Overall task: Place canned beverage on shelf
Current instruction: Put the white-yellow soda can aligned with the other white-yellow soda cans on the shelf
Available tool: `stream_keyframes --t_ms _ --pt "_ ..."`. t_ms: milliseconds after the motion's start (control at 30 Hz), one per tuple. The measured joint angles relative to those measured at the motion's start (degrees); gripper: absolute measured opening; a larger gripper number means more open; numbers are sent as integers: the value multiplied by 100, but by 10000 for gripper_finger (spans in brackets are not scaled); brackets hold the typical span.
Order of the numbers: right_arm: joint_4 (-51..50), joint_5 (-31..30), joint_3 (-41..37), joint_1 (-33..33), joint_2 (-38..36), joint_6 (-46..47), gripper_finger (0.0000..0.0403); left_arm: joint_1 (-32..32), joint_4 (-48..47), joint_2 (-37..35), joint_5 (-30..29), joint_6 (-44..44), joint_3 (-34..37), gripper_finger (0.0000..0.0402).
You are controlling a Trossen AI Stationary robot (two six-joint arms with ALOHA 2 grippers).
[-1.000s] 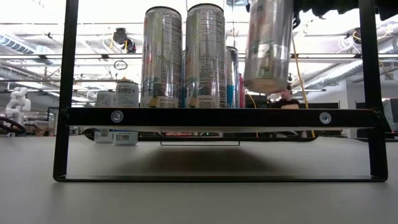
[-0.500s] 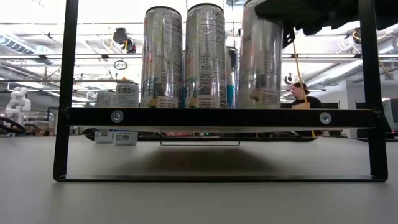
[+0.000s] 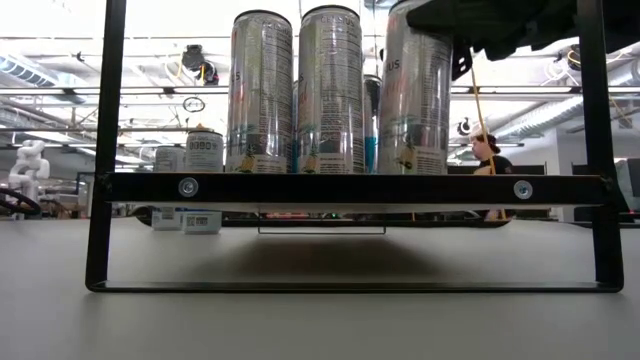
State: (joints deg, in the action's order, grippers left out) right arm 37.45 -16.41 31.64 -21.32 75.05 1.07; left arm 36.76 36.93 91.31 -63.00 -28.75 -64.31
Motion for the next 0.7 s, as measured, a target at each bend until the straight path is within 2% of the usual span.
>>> stream_keyframes --t_ms 467,700 --pt "-5 -4 0 0 0 112 219 1 -17 2 0 0 0 398" --pt "57 -58 5 0 -15 113 272 -1 -17 2 0 0 0 398"
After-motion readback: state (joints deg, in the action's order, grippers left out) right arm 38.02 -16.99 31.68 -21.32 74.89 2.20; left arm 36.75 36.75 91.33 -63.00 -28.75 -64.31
